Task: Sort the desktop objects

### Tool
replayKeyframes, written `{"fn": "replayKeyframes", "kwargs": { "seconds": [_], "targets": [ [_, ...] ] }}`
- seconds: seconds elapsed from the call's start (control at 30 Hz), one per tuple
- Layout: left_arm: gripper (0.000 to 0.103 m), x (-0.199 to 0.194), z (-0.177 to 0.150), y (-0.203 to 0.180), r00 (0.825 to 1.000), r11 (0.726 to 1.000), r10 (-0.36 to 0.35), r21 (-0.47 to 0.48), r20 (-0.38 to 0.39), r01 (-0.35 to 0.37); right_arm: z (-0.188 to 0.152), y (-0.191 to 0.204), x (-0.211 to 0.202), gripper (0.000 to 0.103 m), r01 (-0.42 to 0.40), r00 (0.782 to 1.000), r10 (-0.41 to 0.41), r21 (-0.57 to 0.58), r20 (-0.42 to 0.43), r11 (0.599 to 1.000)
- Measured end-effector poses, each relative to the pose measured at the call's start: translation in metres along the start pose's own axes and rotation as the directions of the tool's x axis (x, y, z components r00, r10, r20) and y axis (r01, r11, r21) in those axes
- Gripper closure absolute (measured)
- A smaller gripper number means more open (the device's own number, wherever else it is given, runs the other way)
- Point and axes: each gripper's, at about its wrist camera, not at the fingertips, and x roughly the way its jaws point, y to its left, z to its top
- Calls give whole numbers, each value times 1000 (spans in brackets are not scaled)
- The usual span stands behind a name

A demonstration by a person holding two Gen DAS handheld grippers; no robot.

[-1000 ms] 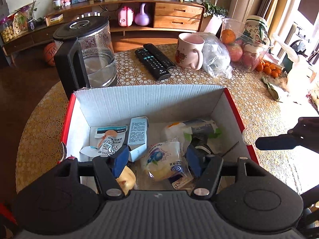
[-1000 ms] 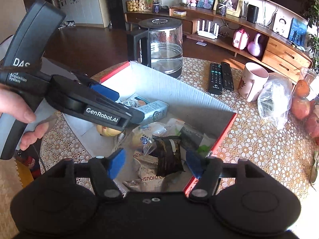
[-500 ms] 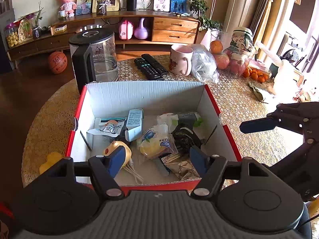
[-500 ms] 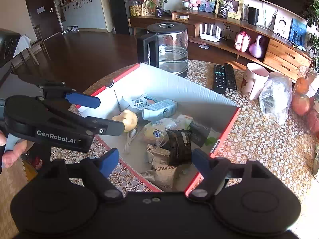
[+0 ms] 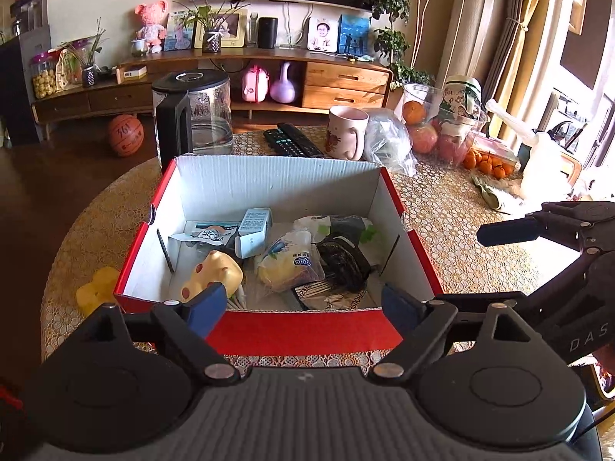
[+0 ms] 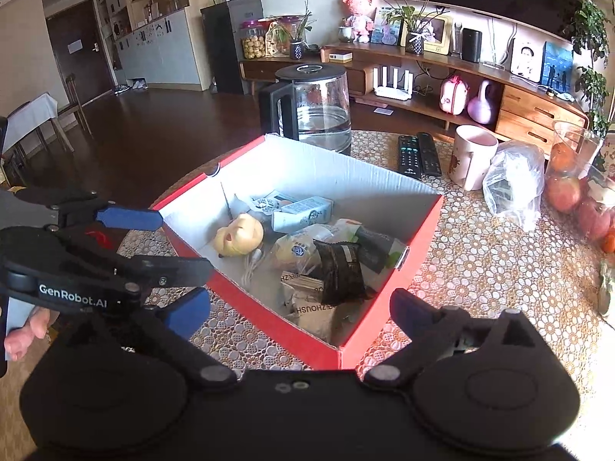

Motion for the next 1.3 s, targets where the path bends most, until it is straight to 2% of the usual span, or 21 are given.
{"fn": "replayKeyframes", "kwargs": {
  "seconds": [0.1,0.37,0.67,0.83,1.13,1.3],
  "targets": [
    [0,-3,-6,-3,999,1000,22,-3,26,-22,-6,-2,-7,2,19,1000,-19,3,18,1000],
    [0,-6,-16,-10,998,999,17,-28,57,-16,-17,-5,-26,2,19,997,-21,29,68,999],
    [0,-1,-29,-16,998,998,25,-57,49,-23,-29,4,-30,2,50,997,-50,16,55,999],
    [0,-4,-34,-15,998,996,30,-87,52,-26,-34,4,-31,2,32,998,-33,23,47,999],
    [0,-9,-39,-9,997,991,65,-117,51,-59,-37,6,-34,2,38,998,-38,12,45,999],
    [0,-9,-41,-12,994,989,106,-108,35,-101,-40,6,-36,2,40,998,-41,11,39,999]
  ]
}}
